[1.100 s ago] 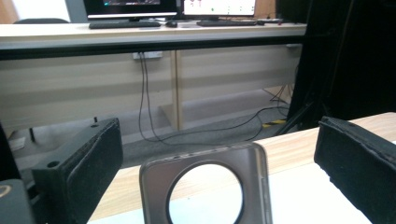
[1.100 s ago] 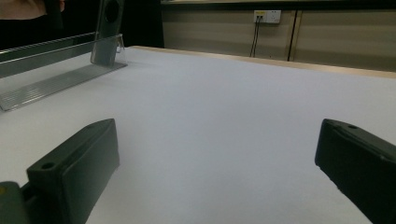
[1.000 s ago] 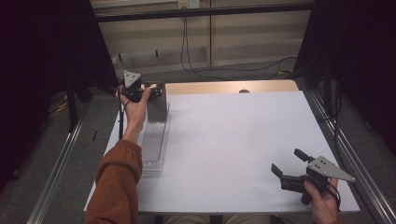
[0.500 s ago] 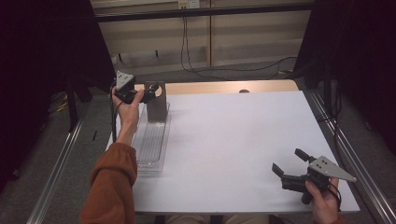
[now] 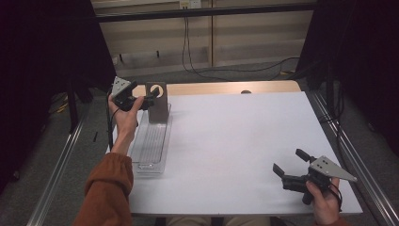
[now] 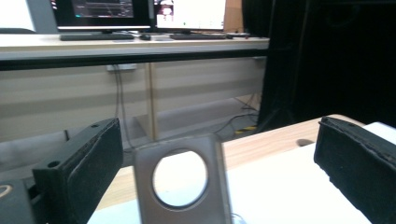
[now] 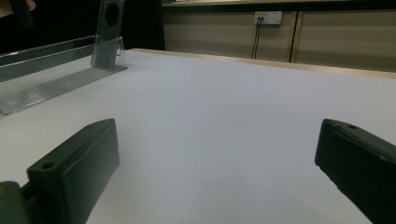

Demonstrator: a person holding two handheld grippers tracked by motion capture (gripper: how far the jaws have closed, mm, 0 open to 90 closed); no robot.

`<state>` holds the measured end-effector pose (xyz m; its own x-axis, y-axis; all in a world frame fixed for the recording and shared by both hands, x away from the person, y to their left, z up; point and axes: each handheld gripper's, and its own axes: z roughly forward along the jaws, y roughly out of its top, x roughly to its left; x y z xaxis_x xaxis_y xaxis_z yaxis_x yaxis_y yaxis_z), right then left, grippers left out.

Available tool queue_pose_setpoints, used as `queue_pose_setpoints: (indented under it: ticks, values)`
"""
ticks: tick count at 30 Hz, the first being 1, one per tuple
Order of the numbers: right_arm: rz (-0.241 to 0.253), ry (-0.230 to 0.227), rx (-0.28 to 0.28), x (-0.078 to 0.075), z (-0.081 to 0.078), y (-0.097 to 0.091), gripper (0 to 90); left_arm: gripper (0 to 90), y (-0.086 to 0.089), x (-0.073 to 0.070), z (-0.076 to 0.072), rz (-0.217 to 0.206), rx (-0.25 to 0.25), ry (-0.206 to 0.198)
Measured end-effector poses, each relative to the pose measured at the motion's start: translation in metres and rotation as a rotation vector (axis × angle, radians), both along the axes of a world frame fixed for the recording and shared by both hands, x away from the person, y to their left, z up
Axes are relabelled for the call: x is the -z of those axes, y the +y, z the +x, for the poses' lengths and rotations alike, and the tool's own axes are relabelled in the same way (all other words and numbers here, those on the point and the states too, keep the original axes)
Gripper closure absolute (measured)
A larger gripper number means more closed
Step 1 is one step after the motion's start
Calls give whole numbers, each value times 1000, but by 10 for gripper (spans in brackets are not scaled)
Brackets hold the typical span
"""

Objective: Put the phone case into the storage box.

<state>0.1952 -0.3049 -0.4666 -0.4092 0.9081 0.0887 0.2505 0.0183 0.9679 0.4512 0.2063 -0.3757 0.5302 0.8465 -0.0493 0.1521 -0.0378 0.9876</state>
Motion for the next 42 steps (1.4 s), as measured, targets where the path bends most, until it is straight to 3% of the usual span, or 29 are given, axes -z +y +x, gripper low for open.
queue_pose_setpoints:
  ticks: [2, 4, 8, 9, 11, 13, 19, 20, 26, 29, 30, 32, 37, 38, 39, 40, 42]
  values:
    - [1, 2, 1, 0, 0, 1, 0, 26, -1, -1, -5, 13, 2, 3]
    - [5, 1, 6, -1, 0, 2, 0, 27, -3, 0, -10, -10, 13, -2]
    - [-4, -1, 1, -2, -1, 2, 0, 31, -2, 1, -19, 6, 41, -4]
    - [-5, -1, 3, -2, -1, 2, 0, 31, -3, 2, -21, -21, 44, -8]
    - [-6, -4, 1, -2, -1, 2, 0, 31, -3, 2, -27, -1, 45, 0]
    - [-8, -4, 5, -2, -1, 3, 0, 31, -5, 3, -32, -20, 56, -7]
    - [-10, -9, 4, -2, -1, 4, 0, 33, -3, 1, -49, -6, 62, -6]
    - [-12, -12, 3, -2, -1, 3, 0, 33, -4, 1, -51, -27, 59, -8]
    - [-7, -8, 7, -3, -2, 3, 0, 33, 2, 2, -68, -10, 69, -22]
    - [-6, -8, 8, -3, -2, 3, 0, 32, 2, 3, -76, -51, 65, -28]
    - [-5, -8, 7, -3, -2, 3, 0, 31, 4, 3, -78, -27, 74, -31]
    - [-6, -8, 6, -3, -2, 3, 0, 31, 4, 3, -84, -50, 80, -33]
    - [-6, -7, 9, -3, -2, 3, 0, 31, 8, 3, -98, -35, 88, -37]
    - [-8, -9, 7, -3, -2, 3, 0, 32, 8, 4, -99, -55, 93, -36]
    - [-8, -8, 6, -3, -2, 3, 0, 31, 10, 5, -101, -30, 90, -38]
    - [-7, -8, 6, -3, -2, 3, 0, 31, 10, 7, -103, -43, 82, -42]
    - [-6, -7, 6, -3, -2, 3, 0, 31, 14, 11, -106, -23, 94, -35]
